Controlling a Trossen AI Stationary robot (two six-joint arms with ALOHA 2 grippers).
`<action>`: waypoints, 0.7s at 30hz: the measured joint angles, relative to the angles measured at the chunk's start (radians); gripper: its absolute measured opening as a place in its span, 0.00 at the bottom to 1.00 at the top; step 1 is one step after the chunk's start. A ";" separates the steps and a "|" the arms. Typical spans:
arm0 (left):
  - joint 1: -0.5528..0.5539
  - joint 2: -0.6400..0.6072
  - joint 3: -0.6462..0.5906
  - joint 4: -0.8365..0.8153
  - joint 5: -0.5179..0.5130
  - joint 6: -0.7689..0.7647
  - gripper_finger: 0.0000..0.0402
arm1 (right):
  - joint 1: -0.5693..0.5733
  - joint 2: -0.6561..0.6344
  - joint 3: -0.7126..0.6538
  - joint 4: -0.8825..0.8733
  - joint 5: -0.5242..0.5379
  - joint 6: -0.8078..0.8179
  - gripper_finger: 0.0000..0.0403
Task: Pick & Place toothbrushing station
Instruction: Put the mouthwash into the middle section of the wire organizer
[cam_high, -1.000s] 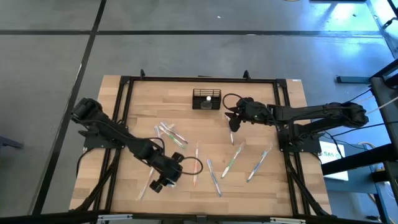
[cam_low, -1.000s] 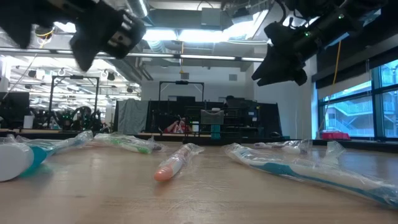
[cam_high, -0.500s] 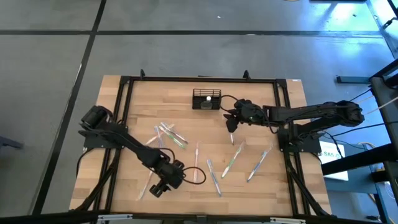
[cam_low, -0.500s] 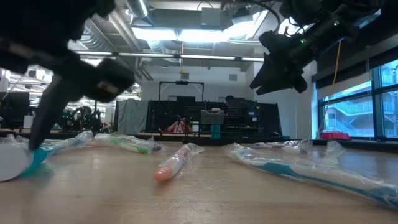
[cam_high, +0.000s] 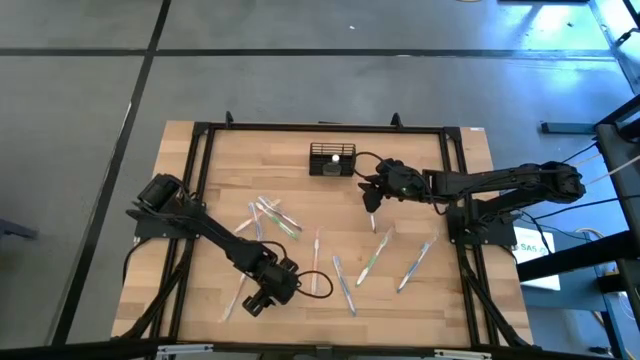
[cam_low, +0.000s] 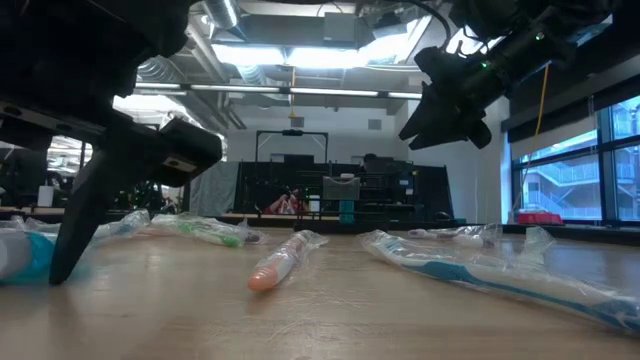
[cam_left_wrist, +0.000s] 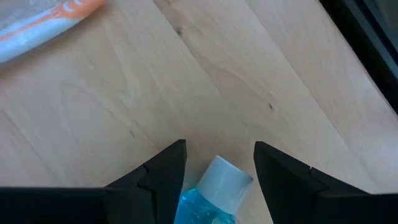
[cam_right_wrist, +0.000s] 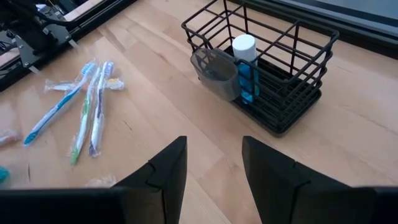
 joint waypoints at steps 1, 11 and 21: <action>0.000 -0.003 0.000 -0.003 -0.001 0.013 0.47 | 0.000 0.000 0.000 0.000 0.000 -0.001 0.39; -0.001 -0.017 -0.001 -0.086 -0.026 0.126 0.46 | 0.000 0.000 0.000 0.000 0.000 -0.003 0.39; 0.011 -0.018 -0.001 -0.154 -0.067 0.235 0.46 | 0.000 0.000 0.000 0.000 -0.001 -0.003 0.39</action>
